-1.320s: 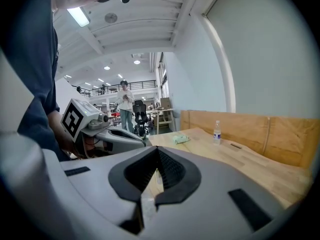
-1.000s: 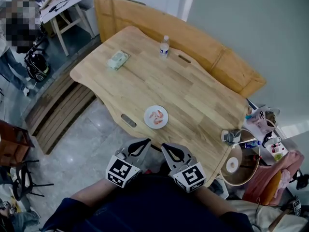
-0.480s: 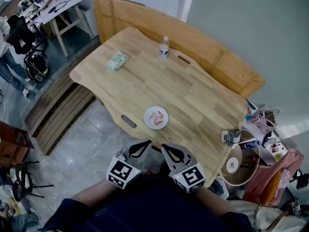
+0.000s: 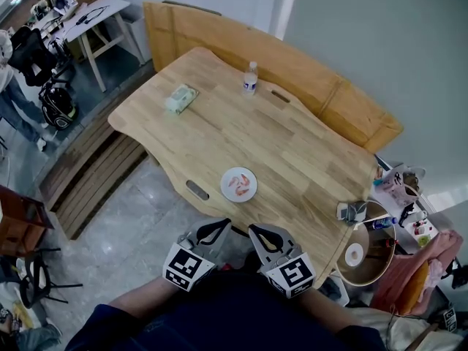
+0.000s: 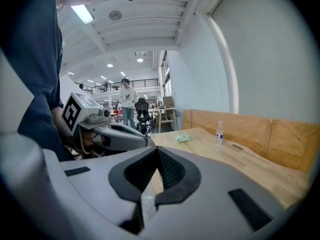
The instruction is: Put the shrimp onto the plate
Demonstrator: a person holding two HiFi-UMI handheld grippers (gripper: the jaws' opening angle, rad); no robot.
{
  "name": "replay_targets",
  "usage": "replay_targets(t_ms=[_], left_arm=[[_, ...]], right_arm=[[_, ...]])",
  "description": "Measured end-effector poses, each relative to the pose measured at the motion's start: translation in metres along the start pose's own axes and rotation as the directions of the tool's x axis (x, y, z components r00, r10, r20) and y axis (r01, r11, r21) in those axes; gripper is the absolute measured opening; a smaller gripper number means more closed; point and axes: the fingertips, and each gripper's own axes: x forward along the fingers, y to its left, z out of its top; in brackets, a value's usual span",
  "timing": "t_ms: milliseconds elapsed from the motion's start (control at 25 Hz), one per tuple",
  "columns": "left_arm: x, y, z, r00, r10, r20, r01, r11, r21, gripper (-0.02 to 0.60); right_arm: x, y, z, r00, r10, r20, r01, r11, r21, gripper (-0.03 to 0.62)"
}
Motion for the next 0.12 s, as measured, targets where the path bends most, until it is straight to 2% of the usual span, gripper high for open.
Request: replay_targets(t_ms=[120], left_arm=[[-0.0006,0.0009,-0.001,1.0,0.0,-0.003,0.0,1.0,0.006,0.006]], right_arm=[[-0.0007,-0.0024,-0.0021,1.0,-0.009,0.001,0.009,1.0,0.001,0.009]])
